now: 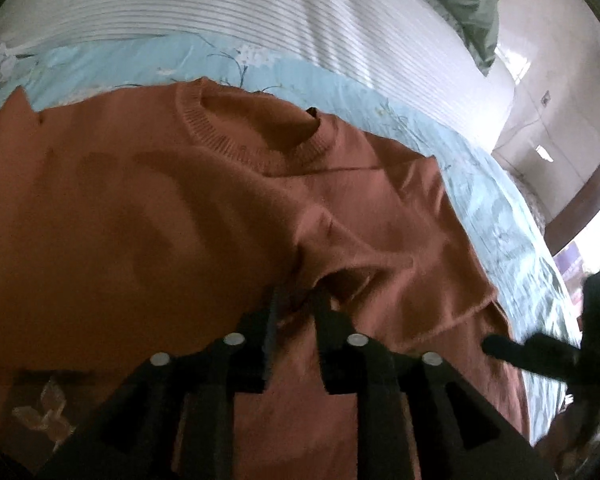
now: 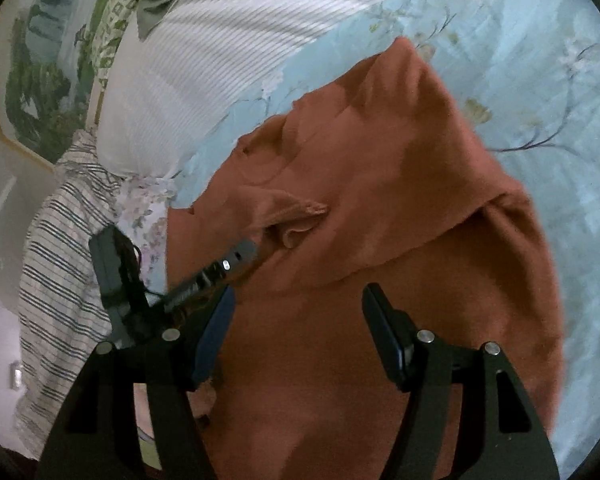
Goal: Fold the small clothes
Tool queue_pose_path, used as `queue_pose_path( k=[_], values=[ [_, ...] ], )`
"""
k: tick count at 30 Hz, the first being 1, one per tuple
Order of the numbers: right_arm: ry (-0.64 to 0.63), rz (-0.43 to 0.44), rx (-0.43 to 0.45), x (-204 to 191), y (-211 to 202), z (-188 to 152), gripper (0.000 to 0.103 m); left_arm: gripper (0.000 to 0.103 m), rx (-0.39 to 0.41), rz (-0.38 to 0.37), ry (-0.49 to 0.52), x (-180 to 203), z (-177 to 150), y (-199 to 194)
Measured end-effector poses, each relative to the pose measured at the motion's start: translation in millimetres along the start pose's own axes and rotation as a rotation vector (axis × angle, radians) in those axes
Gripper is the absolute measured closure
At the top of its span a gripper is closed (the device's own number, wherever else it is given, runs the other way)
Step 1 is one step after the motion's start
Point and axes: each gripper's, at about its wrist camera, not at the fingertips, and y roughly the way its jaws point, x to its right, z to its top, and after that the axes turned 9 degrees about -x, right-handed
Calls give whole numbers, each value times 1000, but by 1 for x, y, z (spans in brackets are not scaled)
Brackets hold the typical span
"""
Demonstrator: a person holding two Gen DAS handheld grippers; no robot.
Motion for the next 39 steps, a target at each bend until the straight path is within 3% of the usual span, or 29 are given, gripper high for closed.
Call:
queue_pose_path(
  k=[2,4,9,12,14,17,18,19,21,25,27,32,33,34,35,39],
  values=[
    [-3,15,-16,-6,10,4,36,67,15,13,-3,-8,-10,-15],
    [-1,45,-36,-13,23,10,36,63,40,40,-28,-24,-22,-31],
    [9,98,-67,-28,59,28,36,57,111,208,-177,-86,-51,-70],
    [32,72,-95,-32,88,42,36,56,112,281,-273,-124,-63,-80],
    [48,45,-103,-31,106,51,36,56,116,288,-348,-151,-69,-85],
    [55,17,-89,-31,126,63,36,57,134,221,-410,-172,-68,-87],
    [39,-10,-70,-33,129,68,43,57,139,224,-408,-173,-64,-86],
    [11,-49,-57,-37,129,72,65,57,139,245,-389,-171,-58,-83],
    [-26,-68,-33,-43,119,80,96,57,139,297,-356,-167,-48,-79],
    [-198,-99,257,-72,35,73,97,57,131,316,-375,-177,-36,-70],
    [-213,-141,312,-70,11,65,97,56,141,297,-396,-184,-36,-70],
    [-64,-244,134,-11,29,56,94,56,169,296,-413,-186,-42,-72],
    [-16,-233,103,0,34,54,88,56,175,292,-419,-187,-44,-73],
    [44,-200,90,13,36,51,78,56,184,286,-431,-189,-46,-75],
    [70,-180,96,18,36,48,74,56,192,275,-443,-191,-48,-77],
    [77,-160,128,19,33,48,74,56,223,237,-489,-197,-53,-83]
  ],
)
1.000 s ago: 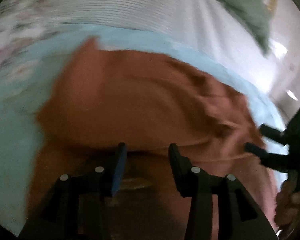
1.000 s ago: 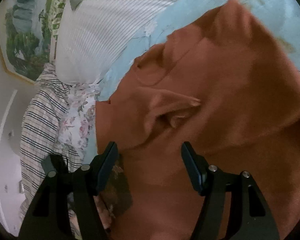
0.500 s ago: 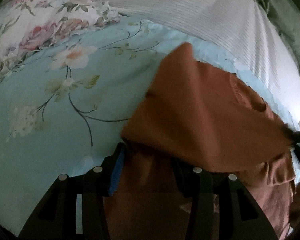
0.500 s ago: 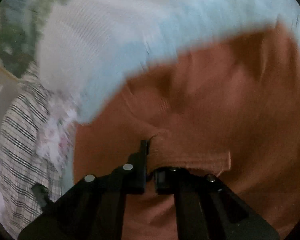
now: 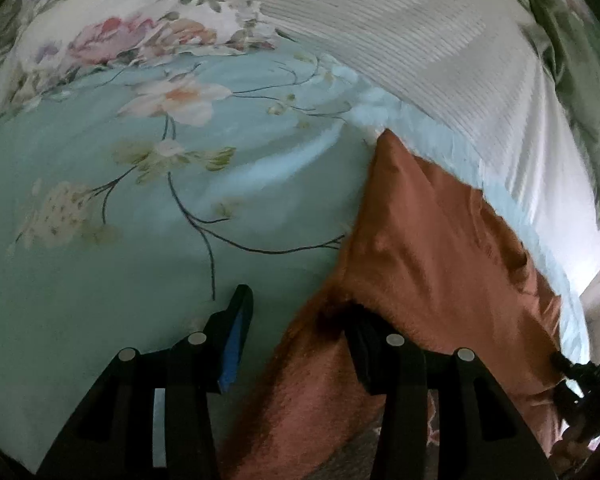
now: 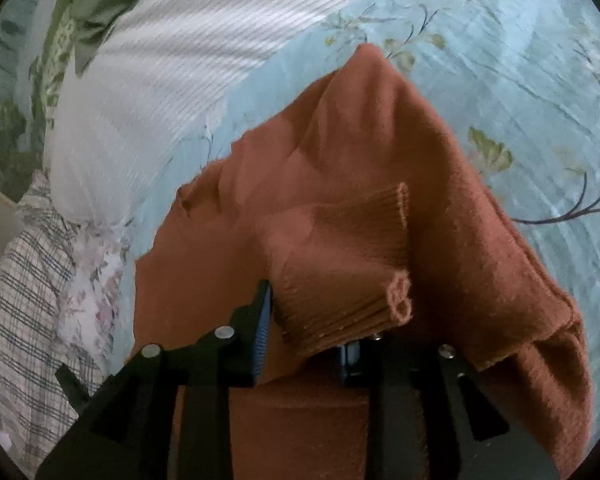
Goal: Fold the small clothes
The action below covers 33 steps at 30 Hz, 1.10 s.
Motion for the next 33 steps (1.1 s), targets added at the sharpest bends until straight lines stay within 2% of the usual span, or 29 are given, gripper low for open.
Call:
queue_pose_path(
  k=[2,3,5,6,7,8,9,10,13,15,16,18,20,21,22,24,26,28,31,33],
  values=[
    [-64,-21,9,-10,-4,3,82,56,5,-8,-11,-1,0,-1],
    [-102,-13,44,-17,-11,4,93,56,6,-18,-19,-2,0,-1],
    [-202,14,160,-36,-33,1,93,56,6,-43,-37,-5,1,-1],
    [-232,-5,201,-41,-41,-1,93,56,7,-51,-43,-7,2,-1],
    [-232,-53,220,-42,-45,-2,86,56,6,-56,-46,-7,2,0],
    [-201,-87,203,-38,-43,0,76,56,8,-55,-48,-7,2,-1],
    [-131,-159,151,-26,-38,4,44,56,12,-52,-53,-7,2,-1],
    [-52,-221,125,-12,-37,6,33,56,12,-58,-59,-8,2,-1],
    [29,-227,196,9,-54,2,33,56,11,-73,-69,-10,2,0],
    [8,-225,241,4,-63,-1,33,56,11,-72,-69,-11,3,0],
    [-30,-179,251,-3,-64,-2,33,56,11,-73,-70,-10,3,0],
    [-97,-96,179,-18,-49,0,33,56,8,-79,-76,-11,3,0],
    [-135,-64,55,-25,-23,4,33,56,-3,-90,-82,-14,4,-1],
    [-148,-86,1,-26,-10,4,33,56,-9,-95,-85,-15,5,-1],
    [-160,-152,-39,-24,2,5,37,56,-21,-101,-85,-15,6,-1],
    [-153,-157,-16,-22,-3,6,38,56,-39,-99,-71,-16,6,-4],
    [-142,-200,20,-22,-18,7,37,56,-50,-73,-44,-15,5,-10],
    [-155,-165,58,-20,-41,5,35,57,-47,-25,-18,-14,0,-23],
    [-167,-119,35,-13,-61,-5,34,54,-61,-74,21,-16,-9,-42],
    [-164,-104,21,-4,-72,-11,33,48,-72,-84,55,-15,-16,-51]
  ],
)
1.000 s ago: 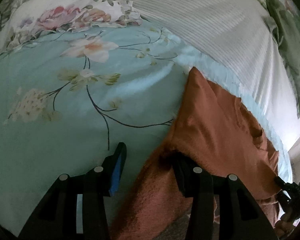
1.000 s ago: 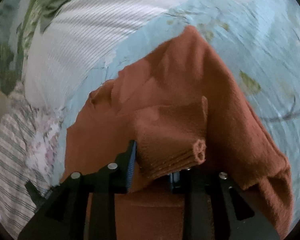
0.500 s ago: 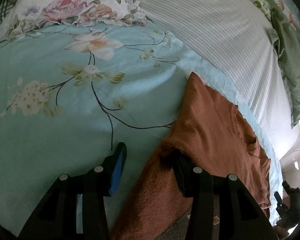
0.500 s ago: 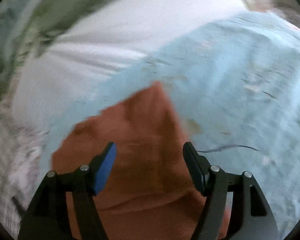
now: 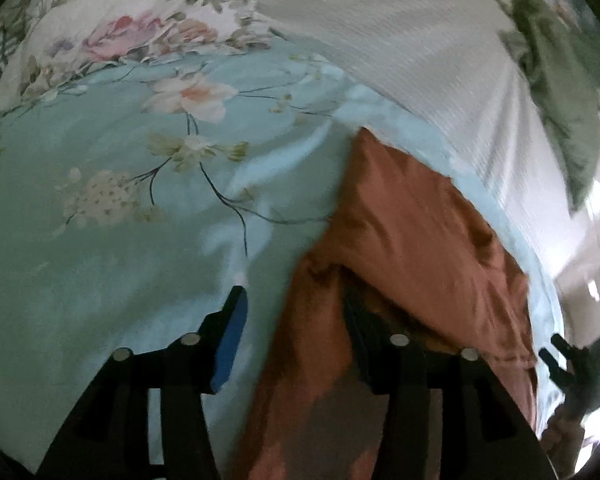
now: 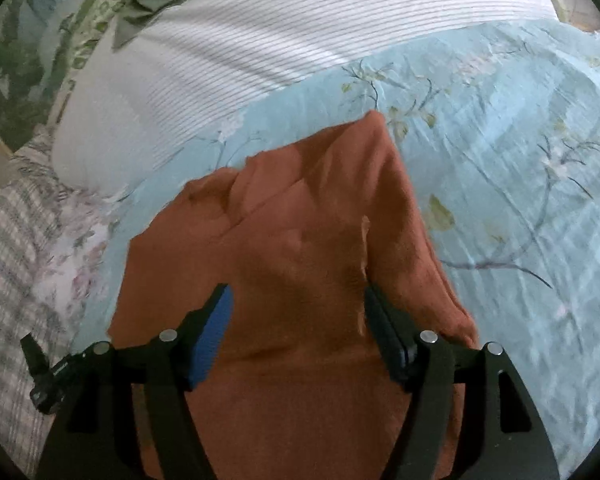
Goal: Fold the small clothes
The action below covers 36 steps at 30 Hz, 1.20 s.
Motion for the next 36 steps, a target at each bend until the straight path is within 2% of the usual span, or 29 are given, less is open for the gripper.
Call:
queue_pose_path(
  k=[2,6,8,9,11,13,16,21,24,27,29,30,32,33,34,36],
  values=[
    [23,-10,-1,16,-12,-8,32,41,-22,-9,50,6,-9,-7],
    [103,-71,8,61,-31,-19,31,38,-105,-66,130,8,-32,-8],
    [124,-31,-53,79,-35,-30,31,37,-175,-111,163,5,-44,-3],
    [104,-11,-84,80,-35,-35,31,38,-191,-105,184,5,-52,-4],
    [21,25,-127,71,-38,-49,31,38,-197,-104,218,5,-64,-9],
    [-74,125,-200,56,-42,-73,31,38,-224,-147,241,4,-79,-16],
    [-176,198,-271,38,-52,-112,31,38,-260,-202,265,-1,-105,-28],
    [-242,286,-298,29,-75,-169,31,38,-269,-269,304,-7,-156,-56],
    [-233,339,-273,32,-85,-189,31,40,-283,-302,316,-9,-180,-66],
    [-202,380,-262,37,-88,-201,31,51,-272,-295,329,-10,-191,-71],
    [-209,377,-262,38,-85,-201,35,65,-278,-299,323,-12,-192,-70],
    [-218,377,-263,39,-85,-202,38,68,-281,-296,317,-16,-190,-72],
    [-228,349,-268,42,-84,-206,52,85,-278,-282,314,-17,-188,-69],
    [-226,335,-272,43,-83,-207,69,90,-275,-273,315,-18,-189,-68],
    [-221,319,-277,45,-82,-208,84,91,-272,-267,317,-17,-188,-68],
    [-205,306,-265,50,-84,-209,94,94,-257,-266,316,-21,-190,-73]
  ],
)
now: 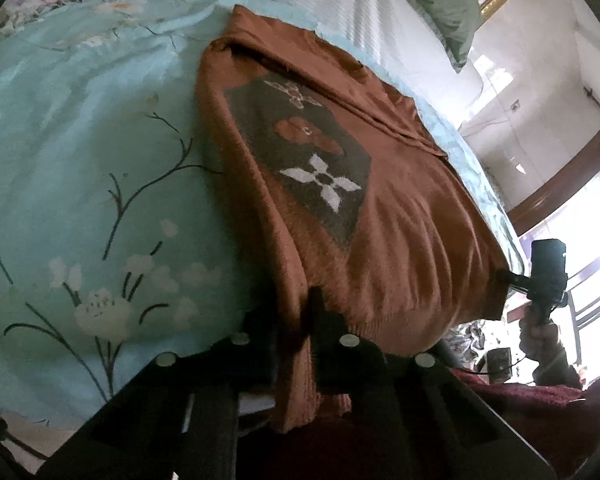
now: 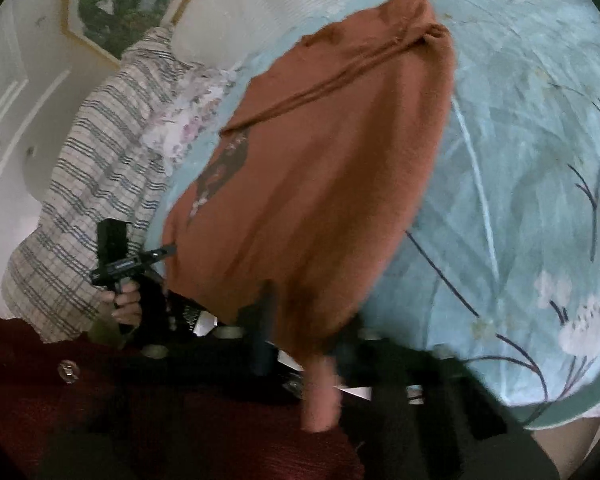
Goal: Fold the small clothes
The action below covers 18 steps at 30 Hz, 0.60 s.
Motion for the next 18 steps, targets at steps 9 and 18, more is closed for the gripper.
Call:
queue_pose_path(
  k=[9,18],
  values=[
    [-4,125,153,-14,-31,16,96,96,131,-81,-60,1,7,-34],
    [-16,112,300,-18,-49,69,96,97,314,-114,-86,17,66,-54]
  ],
)
